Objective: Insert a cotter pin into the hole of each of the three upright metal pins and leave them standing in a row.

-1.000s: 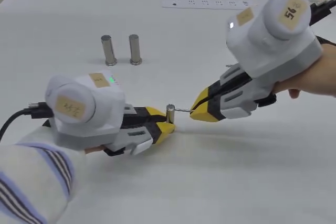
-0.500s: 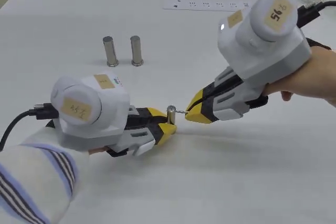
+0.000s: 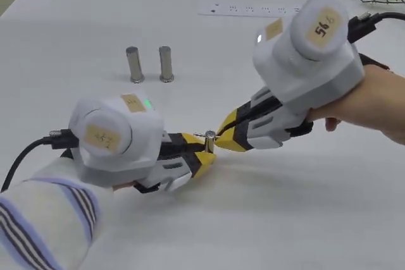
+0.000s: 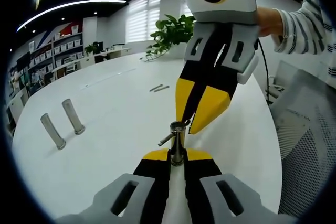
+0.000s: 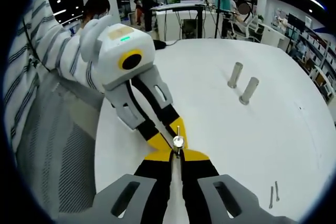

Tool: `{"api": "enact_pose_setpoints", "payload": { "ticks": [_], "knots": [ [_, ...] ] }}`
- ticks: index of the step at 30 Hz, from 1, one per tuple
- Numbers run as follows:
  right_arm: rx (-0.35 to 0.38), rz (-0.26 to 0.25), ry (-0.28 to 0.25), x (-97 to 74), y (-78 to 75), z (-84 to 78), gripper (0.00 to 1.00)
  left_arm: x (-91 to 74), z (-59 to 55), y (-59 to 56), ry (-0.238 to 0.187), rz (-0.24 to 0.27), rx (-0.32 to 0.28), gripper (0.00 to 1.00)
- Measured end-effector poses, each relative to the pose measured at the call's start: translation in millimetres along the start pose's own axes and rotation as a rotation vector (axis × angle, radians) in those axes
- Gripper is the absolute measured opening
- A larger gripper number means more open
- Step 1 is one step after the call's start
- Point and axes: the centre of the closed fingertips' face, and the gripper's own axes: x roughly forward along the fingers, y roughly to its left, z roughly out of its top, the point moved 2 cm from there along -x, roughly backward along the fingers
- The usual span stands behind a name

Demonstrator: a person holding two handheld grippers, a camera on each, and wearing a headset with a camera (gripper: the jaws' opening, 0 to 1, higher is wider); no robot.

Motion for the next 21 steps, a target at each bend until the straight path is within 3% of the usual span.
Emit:
{"api": "enact_pose_setpoints", "payload": {
  "ticks": [4,12,15,21],
  "knots": [
    [-0.002,0.001,-0.010,-2.4,1.7,-0.9,0.13,0.6,0.0,0.4,-0.003,0.004,-0.010,0.07],
    [0.005,-0.012,0.014,-9.2,-0.8,-10.3,0.10,0.8,-0.5,1.9,-0.006,0.010,-0.020,0.07],
    [0.011,-0.018,0.020,-9.8,-2.9,-10.9,0.05,0.8,-0.4,2.3,-0.006,0.011,-0.025,0.07],
    [0.032,-0.028,-0.009,-8.6,-3.9,-4.1,0.04,0.9,-0.6,3.5,-0.004,0.020,-0.021,0.07]
  ]
}}
